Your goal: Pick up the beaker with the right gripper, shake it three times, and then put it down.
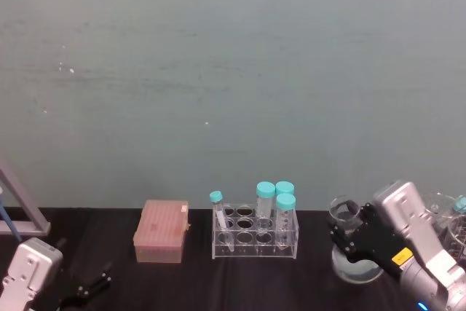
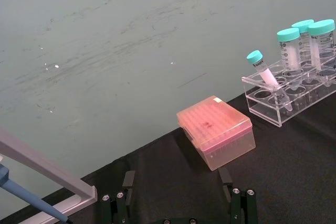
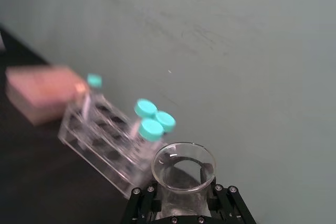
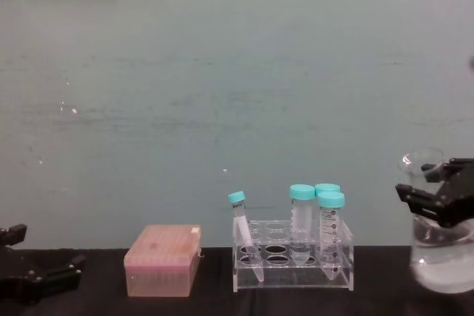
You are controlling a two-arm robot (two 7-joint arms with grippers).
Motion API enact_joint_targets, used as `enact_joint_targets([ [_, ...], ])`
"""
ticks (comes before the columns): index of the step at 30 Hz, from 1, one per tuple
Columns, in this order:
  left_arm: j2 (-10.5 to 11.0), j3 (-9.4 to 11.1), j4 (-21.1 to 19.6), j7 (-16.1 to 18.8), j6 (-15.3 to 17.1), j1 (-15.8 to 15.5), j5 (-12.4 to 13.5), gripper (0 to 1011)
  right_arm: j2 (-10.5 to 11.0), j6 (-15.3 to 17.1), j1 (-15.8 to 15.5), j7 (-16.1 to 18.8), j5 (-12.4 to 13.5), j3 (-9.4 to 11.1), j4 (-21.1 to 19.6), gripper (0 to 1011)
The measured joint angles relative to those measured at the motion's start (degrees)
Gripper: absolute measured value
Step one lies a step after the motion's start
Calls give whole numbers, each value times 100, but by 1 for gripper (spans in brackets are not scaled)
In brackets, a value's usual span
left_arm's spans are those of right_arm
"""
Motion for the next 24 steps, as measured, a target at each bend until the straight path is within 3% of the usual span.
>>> enact_joint_targets([
  [1, 0, 0, 0, 0, 0, 0, 0, 1000, -146, 81, -51, 157, 383, 176, -10, 457],
  [6, 0, 0, 0, 0, 0, 0, 0, 1000, -450, 324, -152, 448, 1021, 479, -46, 457],
  [10, 0, 0, 0, 0, 0, 0, 0, 1000, -560, 461, -191, 571, 1193, 562, -75, 457],
  [24, 0, 0, 0, 0, 0, 0, 0, 1000, -678, 693, -256, 671, 1410, 624, -88, 457],
])
